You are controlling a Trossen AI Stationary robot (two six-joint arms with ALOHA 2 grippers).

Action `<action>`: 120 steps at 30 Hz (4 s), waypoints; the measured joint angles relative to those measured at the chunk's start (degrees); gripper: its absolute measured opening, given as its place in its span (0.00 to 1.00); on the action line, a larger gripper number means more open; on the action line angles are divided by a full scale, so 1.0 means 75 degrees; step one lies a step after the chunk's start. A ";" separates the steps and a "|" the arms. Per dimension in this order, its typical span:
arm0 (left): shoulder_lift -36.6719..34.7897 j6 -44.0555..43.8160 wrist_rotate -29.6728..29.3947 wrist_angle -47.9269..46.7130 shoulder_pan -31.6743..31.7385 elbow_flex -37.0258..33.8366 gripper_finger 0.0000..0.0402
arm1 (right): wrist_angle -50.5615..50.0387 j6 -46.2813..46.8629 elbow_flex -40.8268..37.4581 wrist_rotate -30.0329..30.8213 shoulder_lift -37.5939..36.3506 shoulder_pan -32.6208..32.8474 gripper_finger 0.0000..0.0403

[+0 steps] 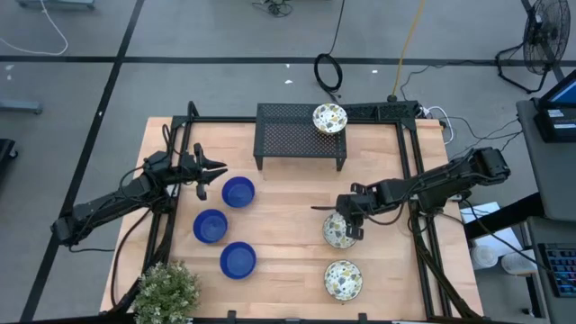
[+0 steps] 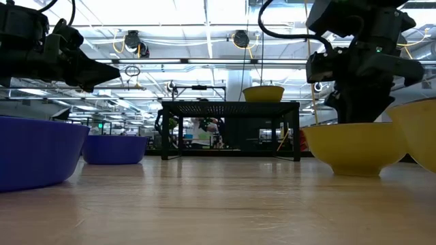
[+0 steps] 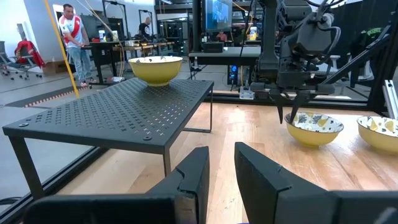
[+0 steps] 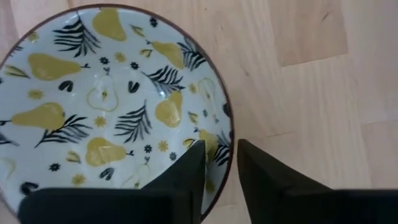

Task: Pick & Place Mini bowls
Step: Stack the top white patterned bowl on the white patterned bowl on the shelf

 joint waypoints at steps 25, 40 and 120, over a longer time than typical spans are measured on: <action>0.0002 0.0002 -0.0001 0.0000 -0.0001 0.0000 0.20 | -0.0032 -0.0266 0.0017 -0.0317 -0.0012 -0.0241 0.02; 0.0001 0.0000 0.0000 -0.0001 -0.0003 0.0000 0.20 | -0.0050 -0.0267 0.0009 -0.0390 -0.0009 -0.0244 0.02; 0.0002 0.0001 0.0001 -0.0001 0.0000 0.0003 0.20 | 0.6304 -0.3576 0.0396 -0.0440 -0.1507 -0.3612 0.00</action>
